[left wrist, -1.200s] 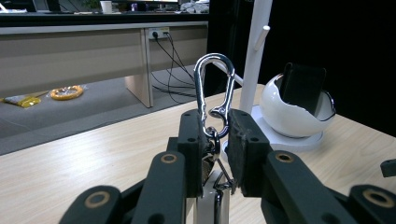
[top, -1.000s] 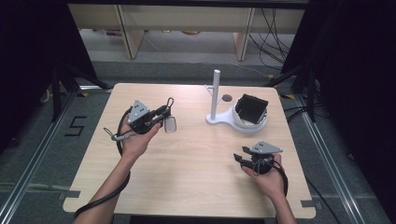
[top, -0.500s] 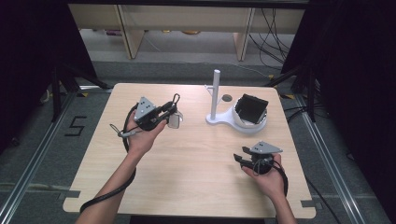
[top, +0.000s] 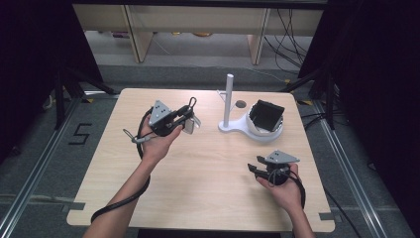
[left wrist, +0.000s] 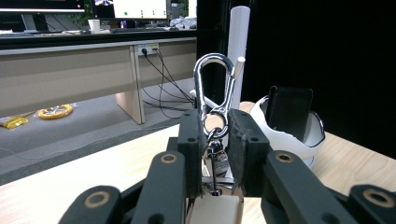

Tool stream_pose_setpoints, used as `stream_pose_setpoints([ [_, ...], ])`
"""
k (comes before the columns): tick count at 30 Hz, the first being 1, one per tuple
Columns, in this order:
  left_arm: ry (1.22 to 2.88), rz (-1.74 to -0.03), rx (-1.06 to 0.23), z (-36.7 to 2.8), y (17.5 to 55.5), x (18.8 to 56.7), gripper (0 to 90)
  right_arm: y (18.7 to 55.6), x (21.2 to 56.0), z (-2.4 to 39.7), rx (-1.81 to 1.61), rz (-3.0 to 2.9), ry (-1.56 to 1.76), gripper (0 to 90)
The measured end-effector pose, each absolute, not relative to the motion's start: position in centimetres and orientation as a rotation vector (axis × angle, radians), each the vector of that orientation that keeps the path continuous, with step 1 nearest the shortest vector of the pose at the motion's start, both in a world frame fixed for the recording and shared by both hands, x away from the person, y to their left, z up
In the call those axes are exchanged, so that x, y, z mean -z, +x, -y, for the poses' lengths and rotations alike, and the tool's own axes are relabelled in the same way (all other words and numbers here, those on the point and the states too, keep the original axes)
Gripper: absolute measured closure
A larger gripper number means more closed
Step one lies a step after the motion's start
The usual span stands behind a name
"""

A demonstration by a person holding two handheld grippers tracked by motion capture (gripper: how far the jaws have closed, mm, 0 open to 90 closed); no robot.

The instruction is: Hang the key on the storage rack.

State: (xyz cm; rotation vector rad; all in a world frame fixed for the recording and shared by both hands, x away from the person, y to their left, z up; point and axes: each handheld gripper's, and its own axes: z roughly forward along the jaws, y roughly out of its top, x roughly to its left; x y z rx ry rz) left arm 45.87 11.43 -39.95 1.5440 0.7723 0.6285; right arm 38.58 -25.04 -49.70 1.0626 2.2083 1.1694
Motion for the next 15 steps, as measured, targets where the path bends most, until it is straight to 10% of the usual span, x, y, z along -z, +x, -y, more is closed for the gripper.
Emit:
stream_pose_setpoints([
  [15, 1.537, -0.769, -0.631, -10.2, 46.8, 39.8, 75.3, 38.6, 49.7, 25.0, -1.167, -2.218, 1.064, 50.2],
])
